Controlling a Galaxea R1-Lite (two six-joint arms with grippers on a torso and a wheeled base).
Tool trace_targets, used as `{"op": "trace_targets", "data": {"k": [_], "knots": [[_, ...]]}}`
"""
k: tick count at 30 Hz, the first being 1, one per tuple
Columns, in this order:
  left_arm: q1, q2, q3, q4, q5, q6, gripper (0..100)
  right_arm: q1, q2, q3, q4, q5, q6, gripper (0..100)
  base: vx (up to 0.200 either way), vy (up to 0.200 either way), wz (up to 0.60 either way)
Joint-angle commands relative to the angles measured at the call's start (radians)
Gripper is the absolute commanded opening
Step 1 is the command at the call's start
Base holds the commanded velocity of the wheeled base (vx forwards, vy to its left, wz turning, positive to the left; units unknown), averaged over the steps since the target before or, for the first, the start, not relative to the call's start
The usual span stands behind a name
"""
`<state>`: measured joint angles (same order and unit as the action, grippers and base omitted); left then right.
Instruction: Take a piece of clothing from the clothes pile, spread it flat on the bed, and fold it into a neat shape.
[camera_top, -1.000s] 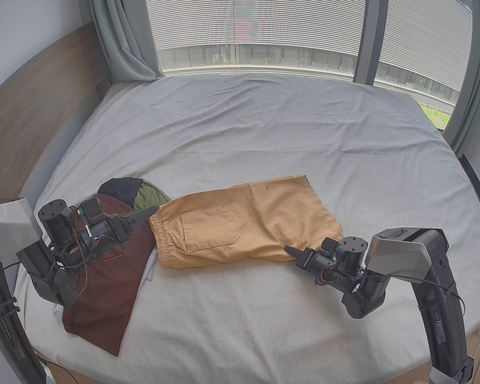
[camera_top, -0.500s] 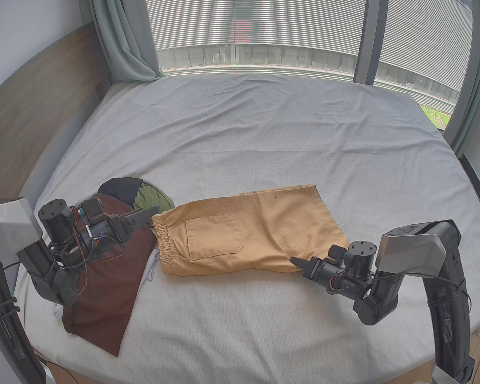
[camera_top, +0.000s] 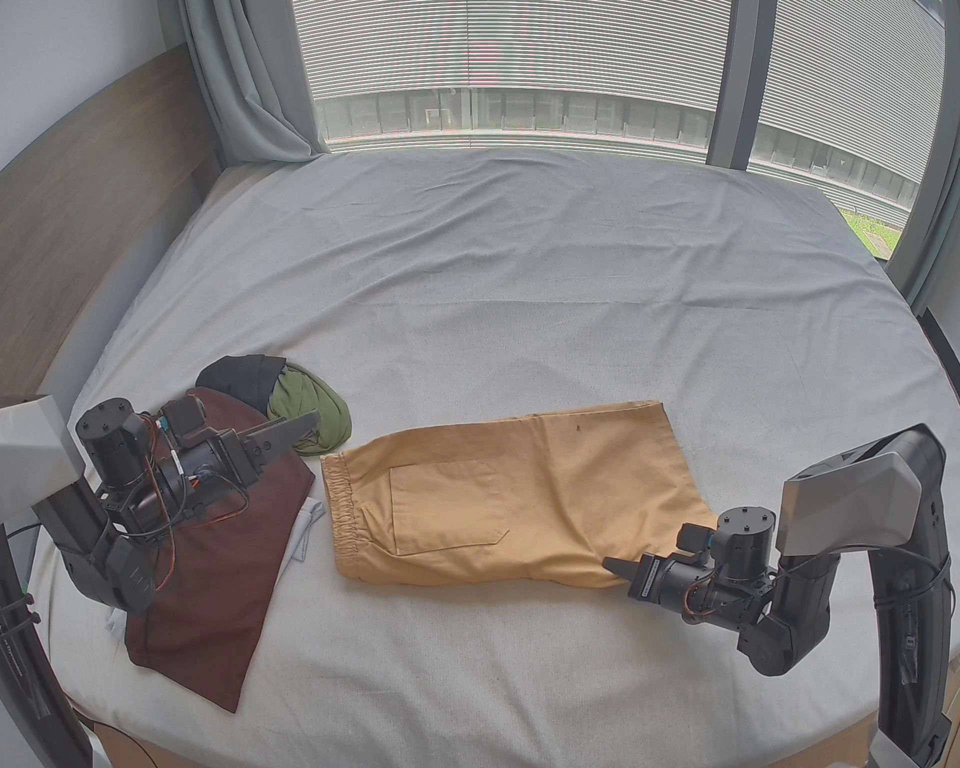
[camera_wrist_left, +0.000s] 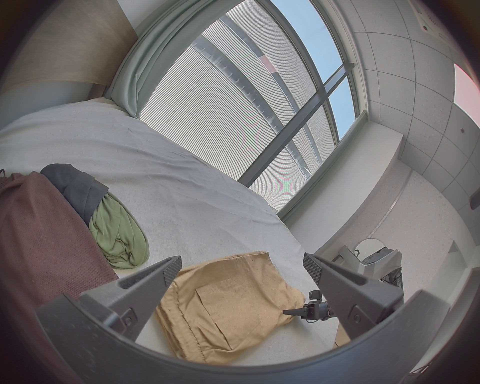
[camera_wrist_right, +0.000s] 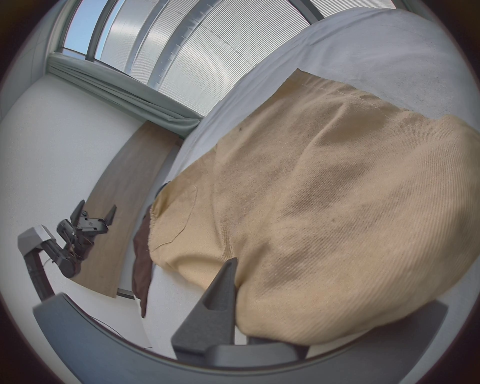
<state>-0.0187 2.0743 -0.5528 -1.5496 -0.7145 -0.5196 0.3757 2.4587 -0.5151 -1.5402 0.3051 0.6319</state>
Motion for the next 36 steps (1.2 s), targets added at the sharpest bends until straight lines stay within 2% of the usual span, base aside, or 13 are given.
{"op": "trace_targets", "data": {"k": [1,6,20,21,31,36], "knots": [[-0.001,0.004,0.002,0.000,0.000,0.001,100,0.006,-0.017,0.056,0.000,-0.064,-0.029,0,0.000,0.000,0.00],[-0.001,0.004,0.002,0.000,0.000,0.001,100,0.032,-0.004,0.087,0.000,-0.078,-0.028,0,0.000,0.000,0.00],[-0.001,0.003,-0.007,0.000,0.000,-0.005,100,0.032,0.011,0.090,0.000,-0.077,-0.023,0,0.000,0.000,0.00],[-0.001,0.001,-0.006,0.000,-0.002,-0.008,100,0.031,0.011,0.092,0.000,-0.077,-0.023,100,0.000,0.000,0.00],[-0.006,0.001,-0.006,0.000,-0.002,-0.007,100,0.032,0.009,0.115,0.000,-0.075,-0.024,100,0.000,0.000,0.00],[-0.001,0.003,-0.024,0.000,-0.005,-0.007,100,0.051,-0.007,0.171,0.000,-0.043,-0.031,100,0.000,0.000,0.00]]}}
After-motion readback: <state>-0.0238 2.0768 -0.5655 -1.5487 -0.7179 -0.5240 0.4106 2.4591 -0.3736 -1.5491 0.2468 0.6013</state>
